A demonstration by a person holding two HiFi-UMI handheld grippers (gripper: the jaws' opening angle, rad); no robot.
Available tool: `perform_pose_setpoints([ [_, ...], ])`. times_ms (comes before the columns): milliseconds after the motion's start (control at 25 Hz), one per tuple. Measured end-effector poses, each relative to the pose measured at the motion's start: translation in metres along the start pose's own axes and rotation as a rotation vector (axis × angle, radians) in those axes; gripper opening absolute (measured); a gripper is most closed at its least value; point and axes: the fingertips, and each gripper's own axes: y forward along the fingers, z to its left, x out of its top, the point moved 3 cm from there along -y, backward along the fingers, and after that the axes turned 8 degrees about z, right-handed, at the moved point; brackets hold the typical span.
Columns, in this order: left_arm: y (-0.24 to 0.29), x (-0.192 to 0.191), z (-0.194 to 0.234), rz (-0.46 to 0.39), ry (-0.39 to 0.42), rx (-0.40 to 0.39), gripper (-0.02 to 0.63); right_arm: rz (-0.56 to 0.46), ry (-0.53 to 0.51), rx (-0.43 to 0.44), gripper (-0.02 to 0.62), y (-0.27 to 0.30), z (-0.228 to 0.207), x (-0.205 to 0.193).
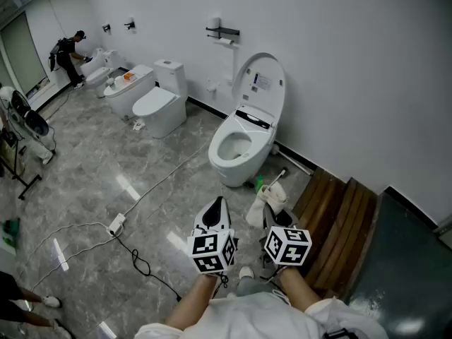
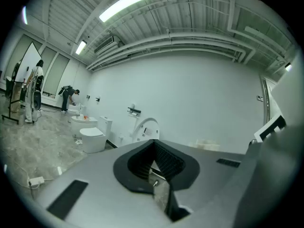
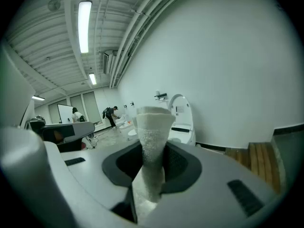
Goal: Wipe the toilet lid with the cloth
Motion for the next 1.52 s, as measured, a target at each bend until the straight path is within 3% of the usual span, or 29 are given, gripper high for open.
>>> perform_pose_setpoints([
  [360,0.059,0.004,0.033,0.025,0.012,0.013,0.012,0.006,0.061,-0.013,0.091,0.069,-0.021,0.023],
  [1120,0.273,0.073,0.094,0.066,0.054,0.01,0.012,-0.002,0.108,-0.011,0.091,0.264,-0.057,0.153],
  [1520,0.346,0.08,0.108,0.111,0.056,-0.03,0.012,0.026,0.125,-0.013,0.091,0.323,-0.067,0.176],
])
